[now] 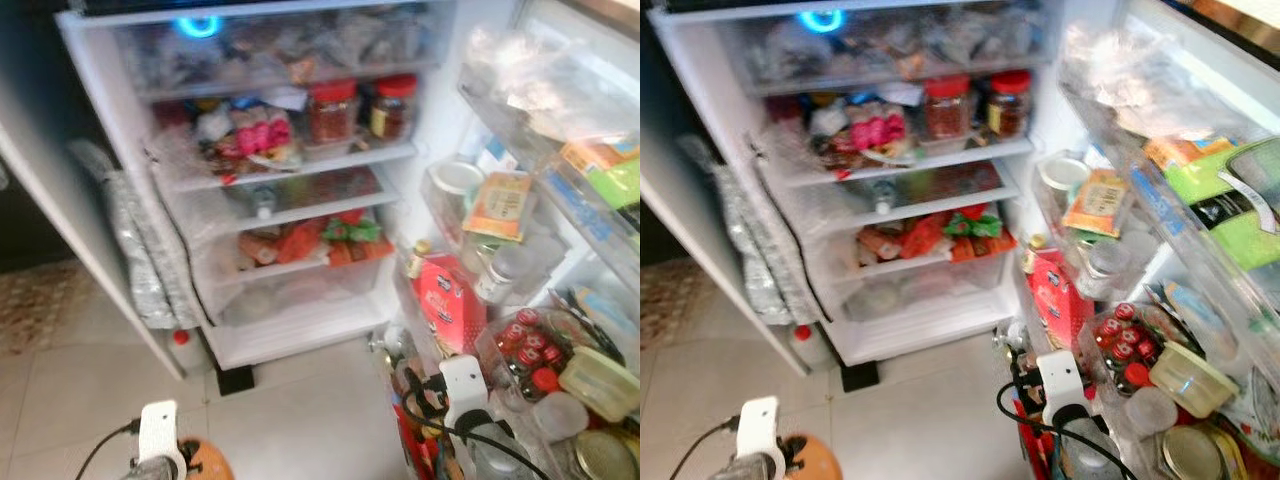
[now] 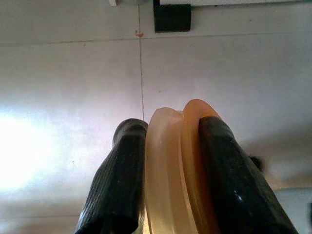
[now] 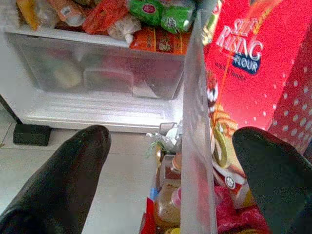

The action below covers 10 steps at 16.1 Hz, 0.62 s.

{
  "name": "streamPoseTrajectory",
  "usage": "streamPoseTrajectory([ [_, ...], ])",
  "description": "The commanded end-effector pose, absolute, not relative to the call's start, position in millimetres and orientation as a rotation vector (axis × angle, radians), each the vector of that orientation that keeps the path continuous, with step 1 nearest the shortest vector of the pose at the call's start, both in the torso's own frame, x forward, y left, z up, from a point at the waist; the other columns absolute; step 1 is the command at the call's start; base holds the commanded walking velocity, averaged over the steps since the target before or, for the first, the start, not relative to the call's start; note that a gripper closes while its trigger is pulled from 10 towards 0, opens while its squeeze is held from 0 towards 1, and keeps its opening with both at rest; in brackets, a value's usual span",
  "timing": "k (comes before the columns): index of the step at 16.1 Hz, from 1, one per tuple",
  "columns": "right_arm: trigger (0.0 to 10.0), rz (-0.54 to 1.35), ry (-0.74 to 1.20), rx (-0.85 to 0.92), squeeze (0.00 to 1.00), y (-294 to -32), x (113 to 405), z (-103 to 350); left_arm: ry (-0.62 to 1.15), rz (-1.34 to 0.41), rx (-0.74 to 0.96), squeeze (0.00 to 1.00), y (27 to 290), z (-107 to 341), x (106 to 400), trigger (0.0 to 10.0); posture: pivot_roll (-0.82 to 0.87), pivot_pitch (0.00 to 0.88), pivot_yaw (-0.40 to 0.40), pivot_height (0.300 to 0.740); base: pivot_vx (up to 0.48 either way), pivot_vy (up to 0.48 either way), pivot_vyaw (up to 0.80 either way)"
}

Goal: Restocking fridge

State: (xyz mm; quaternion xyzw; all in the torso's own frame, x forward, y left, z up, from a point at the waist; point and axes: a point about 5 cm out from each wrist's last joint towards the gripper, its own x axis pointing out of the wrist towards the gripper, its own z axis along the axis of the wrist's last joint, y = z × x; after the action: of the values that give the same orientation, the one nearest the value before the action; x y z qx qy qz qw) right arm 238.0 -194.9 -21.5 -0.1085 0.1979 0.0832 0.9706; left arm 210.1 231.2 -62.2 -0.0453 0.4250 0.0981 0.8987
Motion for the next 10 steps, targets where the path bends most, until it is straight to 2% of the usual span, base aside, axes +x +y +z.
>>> streamPoseTrajectory([
  [1,10.0,0.154,0.407,-0.217,0.00,-199.5,235.2,-22.8,0.884,0.199,-0.105,0.00,227.4,-63.9,208.9,10.0,-0.22,0.047,-0.012,0.740,0.000,0.000,0.00],
  [7,10.0,0.177,0.445,-0.199,0.00,-193.1,228.5,-30.5,0.728,0.199,-0.177,0.00,225.4,-56.5,216.2,10.0,-0.22,0.052,-0.014,0.740,0.000,0.000,0.00],
  [10,10.0,0.199,0.492,-0.186,0.00,-189.0,221.8,-38.1,0.488,0.135,-0.206,0.00,204.8,-19.4,266.3,10.0,-0.22,0.055,-0.014,0.740,0.000,0.000,0.00],
])
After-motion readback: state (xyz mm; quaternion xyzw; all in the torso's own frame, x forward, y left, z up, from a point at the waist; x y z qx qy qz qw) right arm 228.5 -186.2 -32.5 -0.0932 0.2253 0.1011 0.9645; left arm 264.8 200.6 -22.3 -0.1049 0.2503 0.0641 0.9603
